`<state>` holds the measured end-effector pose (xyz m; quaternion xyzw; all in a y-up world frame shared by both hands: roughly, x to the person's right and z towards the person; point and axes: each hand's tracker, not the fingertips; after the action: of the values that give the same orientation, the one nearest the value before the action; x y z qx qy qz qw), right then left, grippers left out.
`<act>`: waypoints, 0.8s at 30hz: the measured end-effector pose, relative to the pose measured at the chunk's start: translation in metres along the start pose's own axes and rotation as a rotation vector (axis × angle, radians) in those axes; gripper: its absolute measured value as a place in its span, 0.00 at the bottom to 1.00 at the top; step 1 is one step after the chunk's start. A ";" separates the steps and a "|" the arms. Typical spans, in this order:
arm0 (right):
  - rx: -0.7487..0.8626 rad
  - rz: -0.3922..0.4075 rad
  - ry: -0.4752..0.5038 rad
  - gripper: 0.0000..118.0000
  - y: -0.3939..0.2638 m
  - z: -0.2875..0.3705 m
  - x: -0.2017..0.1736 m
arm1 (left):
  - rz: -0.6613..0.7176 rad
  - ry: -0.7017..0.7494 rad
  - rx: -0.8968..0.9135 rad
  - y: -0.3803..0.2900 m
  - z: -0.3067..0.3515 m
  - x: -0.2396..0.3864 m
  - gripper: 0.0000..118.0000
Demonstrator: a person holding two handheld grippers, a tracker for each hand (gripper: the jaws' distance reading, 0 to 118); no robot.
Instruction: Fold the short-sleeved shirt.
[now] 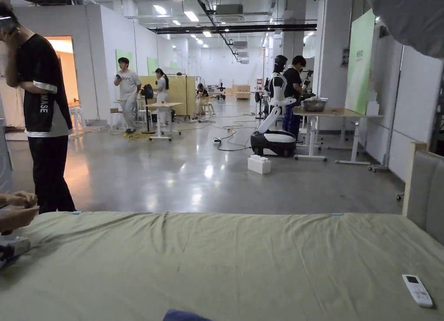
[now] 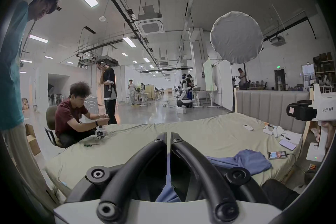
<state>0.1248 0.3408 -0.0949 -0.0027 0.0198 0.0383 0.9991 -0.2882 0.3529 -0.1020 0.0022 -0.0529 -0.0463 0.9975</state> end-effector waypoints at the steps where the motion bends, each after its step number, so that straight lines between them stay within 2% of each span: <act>1: -0.010 -0.014 0.000 0.02 -0.001 0.001 -0.001 | 0.003 -0.008 -0.001 0.002 0.001 0.000 0.00; 2: -0.012 -0.016 -0.008 0.00 -0.002 0.002 -0.003 | 0.006 -0.022 -0.021 0.004 0.001 0.001 0.00; 3: 0.024 0.020 -0.014 0.00 0.000 0.003 -0.002 | 0.010 -0.014 -0.021 0.005 0.002 0.001 0.00; 4: -0.012 -0.010 -0.003 0.00 -0.002 0.002 -0.001 | 0.015 -0.019 -0.020 0.001 0.000 0.000 0.00; 17: -0.052 -0.058 0.011 0.00 -0.014 -0.019 0.006 | 0.076 -0.053 -0.089 0.001 -0.043 -0.008 0.00; 22: -0.133 -0.114 0.024 0.00 -0.033 -0.037 0.014 | 0.134 -0.139 -0.170 -0.013 -0.129 -0.007 0.00; 24: -0.169 -0.120 0.019 0.00 -0.043 -0.043 0.017 | 0.144 -0.167 -0.284 -0.024 -0.182 -0.007 0.00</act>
<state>0.1437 0.2993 -0.1381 -0.0884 0.0259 -0.0203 0.9955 -0.2786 0.3300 -0.2842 -0.1465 -0.1287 0.0180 0.9806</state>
